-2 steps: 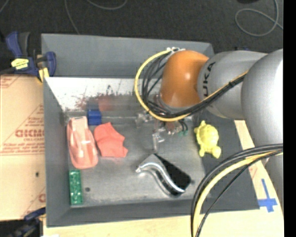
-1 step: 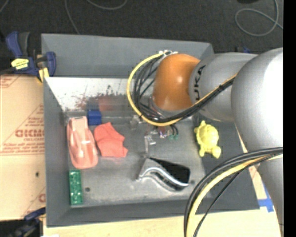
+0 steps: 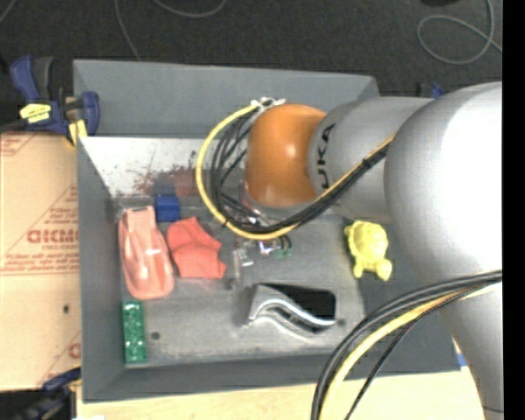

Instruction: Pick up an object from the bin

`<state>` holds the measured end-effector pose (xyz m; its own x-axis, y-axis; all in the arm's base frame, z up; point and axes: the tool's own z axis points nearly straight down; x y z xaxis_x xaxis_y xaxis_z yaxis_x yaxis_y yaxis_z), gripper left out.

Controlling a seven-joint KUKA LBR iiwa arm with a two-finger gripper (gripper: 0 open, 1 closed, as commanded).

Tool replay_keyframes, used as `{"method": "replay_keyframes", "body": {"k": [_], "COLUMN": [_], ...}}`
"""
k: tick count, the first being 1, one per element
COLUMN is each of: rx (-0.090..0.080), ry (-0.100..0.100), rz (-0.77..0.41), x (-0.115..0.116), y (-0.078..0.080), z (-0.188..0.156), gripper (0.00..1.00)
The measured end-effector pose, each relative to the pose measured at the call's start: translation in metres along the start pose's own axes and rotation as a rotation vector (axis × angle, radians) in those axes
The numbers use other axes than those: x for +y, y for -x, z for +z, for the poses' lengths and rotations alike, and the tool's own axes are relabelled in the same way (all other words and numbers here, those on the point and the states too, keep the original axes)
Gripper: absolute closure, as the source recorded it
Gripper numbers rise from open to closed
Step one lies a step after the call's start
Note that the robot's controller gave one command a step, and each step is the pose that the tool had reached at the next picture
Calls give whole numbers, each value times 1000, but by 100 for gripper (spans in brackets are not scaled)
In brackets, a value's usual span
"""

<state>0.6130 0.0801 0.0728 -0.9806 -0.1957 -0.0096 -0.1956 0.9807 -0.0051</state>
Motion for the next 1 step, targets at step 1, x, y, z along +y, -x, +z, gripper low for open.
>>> {"method": "replay_keyframes", "body": {"k": [1], "rx": [-4], "ry": [5], "rz": [-60], "x": [27], "y": [24], "z": [0], "gripper": [0]}}
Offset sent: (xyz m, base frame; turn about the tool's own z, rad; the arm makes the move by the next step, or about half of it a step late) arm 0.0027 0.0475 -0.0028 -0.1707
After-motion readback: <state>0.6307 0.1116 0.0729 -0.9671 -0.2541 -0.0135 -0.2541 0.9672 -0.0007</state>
